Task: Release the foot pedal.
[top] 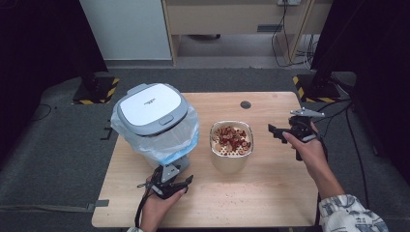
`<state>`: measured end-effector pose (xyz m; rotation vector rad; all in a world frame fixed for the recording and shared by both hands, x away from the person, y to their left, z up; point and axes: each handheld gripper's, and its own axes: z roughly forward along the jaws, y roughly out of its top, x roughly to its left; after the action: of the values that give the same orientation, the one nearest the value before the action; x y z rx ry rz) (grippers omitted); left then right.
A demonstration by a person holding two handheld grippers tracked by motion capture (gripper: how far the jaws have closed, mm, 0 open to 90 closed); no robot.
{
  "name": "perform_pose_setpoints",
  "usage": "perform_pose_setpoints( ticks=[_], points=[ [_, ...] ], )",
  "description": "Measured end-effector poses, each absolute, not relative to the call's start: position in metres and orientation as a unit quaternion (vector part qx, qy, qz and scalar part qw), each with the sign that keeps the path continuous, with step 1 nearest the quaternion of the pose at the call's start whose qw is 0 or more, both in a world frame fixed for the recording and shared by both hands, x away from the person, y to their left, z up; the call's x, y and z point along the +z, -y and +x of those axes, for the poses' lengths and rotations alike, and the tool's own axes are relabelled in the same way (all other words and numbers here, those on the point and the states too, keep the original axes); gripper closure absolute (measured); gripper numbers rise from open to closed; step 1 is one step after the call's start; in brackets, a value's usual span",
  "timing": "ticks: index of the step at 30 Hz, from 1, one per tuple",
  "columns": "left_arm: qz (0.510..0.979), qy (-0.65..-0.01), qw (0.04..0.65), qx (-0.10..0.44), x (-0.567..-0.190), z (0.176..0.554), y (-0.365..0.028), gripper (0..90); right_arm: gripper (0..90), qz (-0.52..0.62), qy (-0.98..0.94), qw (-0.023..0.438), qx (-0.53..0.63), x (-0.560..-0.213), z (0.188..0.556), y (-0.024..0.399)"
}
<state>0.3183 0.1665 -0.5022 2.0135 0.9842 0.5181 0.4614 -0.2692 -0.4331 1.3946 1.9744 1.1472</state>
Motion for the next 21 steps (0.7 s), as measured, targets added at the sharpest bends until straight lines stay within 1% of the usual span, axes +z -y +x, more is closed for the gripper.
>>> perform_pose_setpoints(
  ticks=[11,21],
  points=[
    [0.803,-0.390,0.405,0.198,-0.504,0.318,-0.165,34.9,7.3,0.514,-0.729,0.212,0.399,-0.471,0.444,0.271],
    [0.805,-0.389,0.403,0.196,-0.505,0.318,-0.162,32.9,7.1,0.526,-0.735,0.197,0.379,-0.495,0.444,0.269]
  ],
)
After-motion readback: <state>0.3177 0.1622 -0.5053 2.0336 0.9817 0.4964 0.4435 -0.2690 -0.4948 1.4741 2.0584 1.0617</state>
